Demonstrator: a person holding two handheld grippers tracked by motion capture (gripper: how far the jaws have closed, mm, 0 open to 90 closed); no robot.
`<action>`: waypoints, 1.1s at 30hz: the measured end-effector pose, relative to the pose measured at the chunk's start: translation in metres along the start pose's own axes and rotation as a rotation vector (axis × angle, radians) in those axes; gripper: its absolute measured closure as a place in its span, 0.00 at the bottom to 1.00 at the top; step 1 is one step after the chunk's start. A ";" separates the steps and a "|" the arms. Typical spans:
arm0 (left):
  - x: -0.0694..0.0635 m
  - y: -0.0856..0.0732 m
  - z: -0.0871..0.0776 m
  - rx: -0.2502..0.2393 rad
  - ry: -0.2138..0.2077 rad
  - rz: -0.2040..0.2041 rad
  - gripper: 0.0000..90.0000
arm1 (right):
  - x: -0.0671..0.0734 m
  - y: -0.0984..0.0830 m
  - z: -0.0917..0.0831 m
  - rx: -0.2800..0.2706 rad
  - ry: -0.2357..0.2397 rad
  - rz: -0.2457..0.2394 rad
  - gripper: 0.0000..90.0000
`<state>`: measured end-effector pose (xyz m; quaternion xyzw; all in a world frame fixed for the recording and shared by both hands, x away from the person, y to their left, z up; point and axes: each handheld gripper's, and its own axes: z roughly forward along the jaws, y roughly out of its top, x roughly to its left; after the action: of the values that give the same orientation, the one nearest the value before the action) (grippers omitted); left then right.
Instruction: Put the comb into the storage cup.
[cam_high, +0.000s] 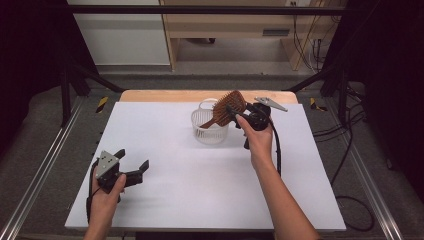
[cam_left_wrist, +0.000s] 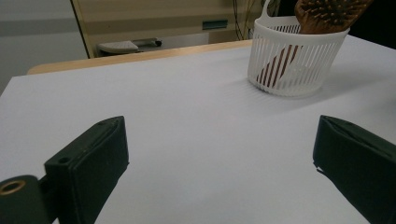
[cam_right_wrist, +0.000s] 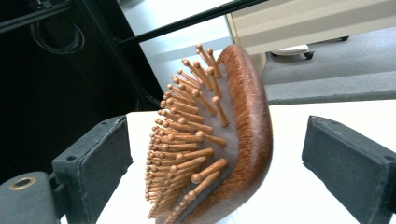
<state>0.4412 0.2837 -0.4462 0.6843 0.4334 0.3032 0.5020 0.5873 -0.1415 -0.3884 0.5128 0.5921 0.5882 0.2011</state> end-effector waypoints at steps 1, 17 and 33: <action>0.000 0.000 0.000 -0.002 0.002 -0.001 0.04 | 0.000 0.001 -0.001 0.002 -0.005 -0.006 0.08; 0.002 0.000 -0.001 -0.007 0.009 -0.009 0.04 | 0.004 0.008 -0.022 -0.026 -0.032 -0.101 0.07; 0.003 0.000 -0.002 -0.014 0.016 -0.011 0.04 | -0.005 0.011 -0.050 -0.049 -0.016 -0.136 0.09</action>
<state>0.4407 0.2877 -0.4453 0.6760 0.4389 0.3089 0.5049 0.5516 -0.1722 -0.3686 0.4709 0.6096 0.5832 0.2578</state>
